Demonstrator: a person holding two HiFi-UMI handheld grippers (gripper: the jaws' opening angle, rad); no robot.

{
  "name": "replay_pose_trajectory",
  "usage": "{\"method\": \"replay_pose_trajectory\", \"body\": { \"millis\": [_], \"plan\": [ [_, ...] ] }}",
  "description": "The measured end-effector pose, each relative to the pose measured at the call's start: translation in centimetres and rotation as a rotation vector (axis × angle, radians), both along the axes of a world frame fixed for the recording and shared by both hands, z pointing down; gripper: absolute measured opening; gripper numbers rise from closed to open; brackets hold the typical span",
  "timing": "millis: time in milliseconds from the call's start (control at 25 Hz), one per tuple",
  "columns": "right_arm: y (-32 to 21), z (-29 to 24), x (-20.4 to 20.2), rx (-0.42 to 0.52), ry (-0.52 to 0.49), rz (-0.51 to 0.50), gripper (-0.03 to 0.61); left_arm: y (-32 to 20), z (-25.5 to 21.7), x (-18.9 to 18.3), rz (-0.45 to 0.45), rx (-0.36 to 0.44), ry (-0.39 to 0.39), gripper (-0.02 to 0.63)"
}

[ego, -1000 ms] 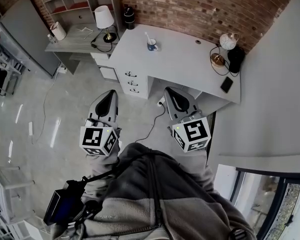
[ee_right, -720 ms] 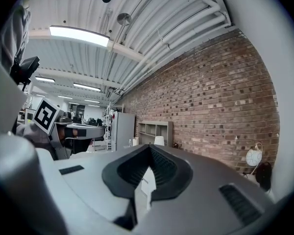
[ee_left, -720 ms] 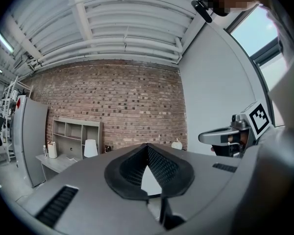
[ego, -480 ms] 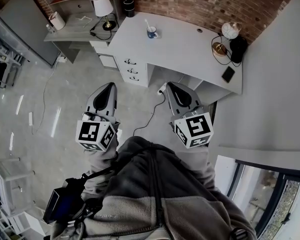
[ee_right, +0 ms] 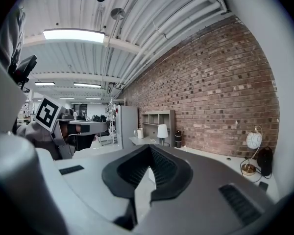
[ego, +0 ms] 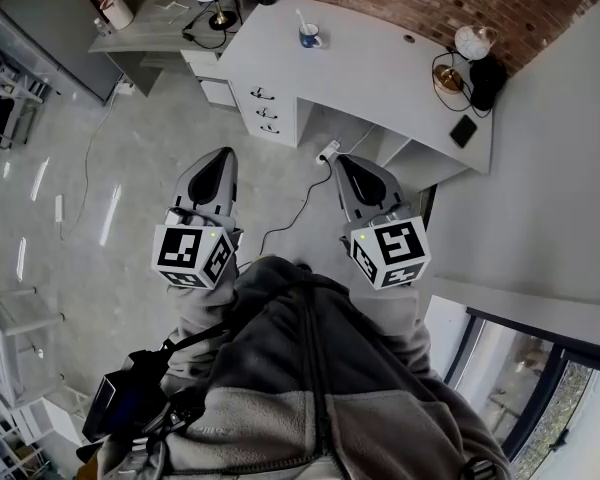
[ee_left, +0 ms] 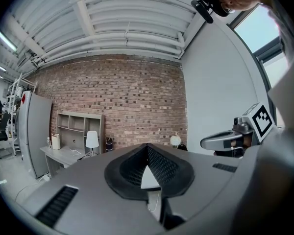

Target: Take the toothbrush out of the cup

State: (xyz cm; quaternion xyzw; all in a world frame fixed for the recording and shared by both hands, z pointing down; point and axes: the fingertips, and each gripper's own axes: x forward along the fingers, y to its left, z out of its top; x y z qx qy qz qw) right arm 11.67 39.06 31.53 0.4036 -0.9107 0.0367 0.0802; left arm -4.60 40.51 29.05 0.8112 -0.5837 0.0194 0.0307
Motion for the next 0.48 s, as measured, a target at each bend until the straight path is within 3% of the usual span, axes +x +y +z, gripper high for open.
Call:
{"method": "replay_pose_trajectory", "body": {
  "millis": [480],
  "plan": [
    [-0.3,2.3,-1.2,-0.067,-0.002,-0.045,0.002,-0.2,1.6,-0.9,-0.038,-0.020,0.018,0.005]
  ]
}}
